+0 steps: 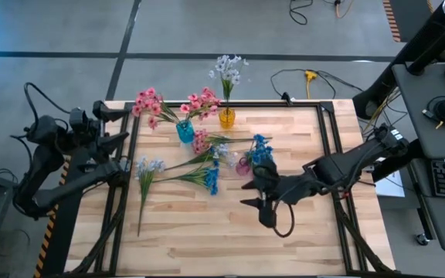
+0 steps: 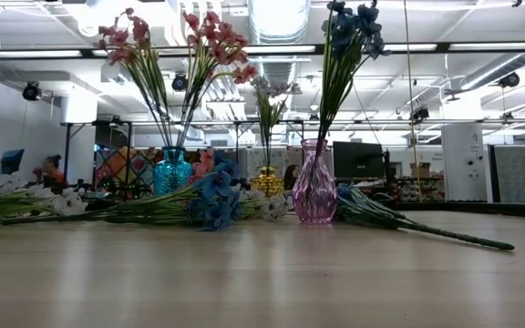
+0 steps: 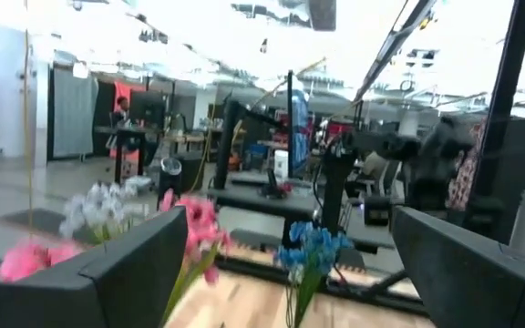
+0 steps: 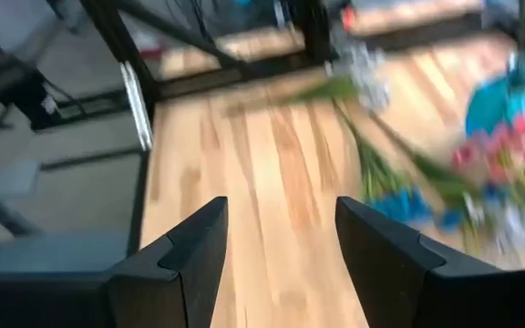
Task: Sort flowers into vase by color
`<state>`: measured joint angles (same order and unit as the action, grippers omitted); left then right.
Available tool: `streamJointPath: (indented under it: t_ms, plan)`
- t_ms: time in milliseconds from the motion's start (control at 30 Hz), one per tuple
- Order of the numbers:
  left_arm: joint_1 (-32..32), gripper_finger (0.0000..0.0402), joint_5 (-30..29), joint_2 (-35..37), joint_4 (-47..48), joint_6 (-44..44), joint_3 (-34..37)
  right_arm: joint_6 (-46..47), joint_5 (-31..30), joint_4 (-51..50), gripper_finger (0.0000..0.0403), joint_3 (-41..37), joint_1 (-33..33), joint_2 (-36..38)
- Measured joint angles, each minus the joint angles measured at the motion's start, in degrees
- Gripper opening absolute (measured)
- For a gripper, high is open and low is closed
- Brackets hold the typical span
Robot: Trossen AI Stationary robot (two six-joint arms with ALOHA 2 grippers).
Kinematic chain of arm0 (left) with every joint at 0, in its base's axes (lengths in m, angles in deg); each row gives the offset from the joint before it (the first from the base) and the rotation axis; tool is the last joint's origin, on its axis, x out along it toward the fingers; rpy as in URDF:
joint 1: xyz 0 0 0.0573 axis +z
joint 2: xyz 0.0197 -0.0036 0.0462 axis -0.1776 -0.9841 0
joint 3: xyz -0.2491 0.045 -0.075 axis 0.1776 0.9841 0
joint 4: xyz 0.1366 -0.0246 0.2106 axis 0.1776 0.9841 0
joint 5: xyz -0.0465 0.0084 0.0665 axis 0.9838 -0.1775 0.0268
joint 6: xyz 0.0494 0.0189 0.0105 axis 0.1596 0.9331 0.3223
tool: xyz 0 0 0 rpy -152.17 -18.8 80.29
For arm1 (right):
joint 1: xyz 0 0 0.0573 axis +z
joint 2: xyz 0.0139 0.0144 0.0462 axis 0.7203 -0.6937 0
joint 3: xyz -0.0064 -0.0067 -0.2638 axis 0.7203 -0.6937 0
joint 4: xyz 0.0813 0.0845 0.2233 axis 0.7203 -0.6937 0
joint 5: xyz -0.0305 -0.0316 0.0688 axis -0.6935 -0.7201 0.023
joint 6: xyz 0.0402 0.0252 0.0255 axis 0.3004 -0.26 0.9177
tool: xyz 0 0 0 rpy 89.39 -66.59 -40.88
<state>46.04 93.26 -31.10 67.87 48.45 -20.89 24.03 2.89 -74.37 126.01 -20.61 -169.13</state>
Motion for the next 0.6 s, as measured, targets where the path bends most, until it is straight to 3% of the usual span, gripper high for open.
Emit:
streamJointPath:
  t_ms: [400,600]
  plan:
    - [-0.5,0.0365,3.0,-15.0,-5.5,3.8,-5.8,27.5,2.9,-28.6,0.0196,0.4,0.9,-0.3]
    - [-2.1,0.0347,3.0,-20.5,-4.2,8.4,-11.9,39.3,2.8,-35.9,0.0196,-0.9,3.1,-0.3]
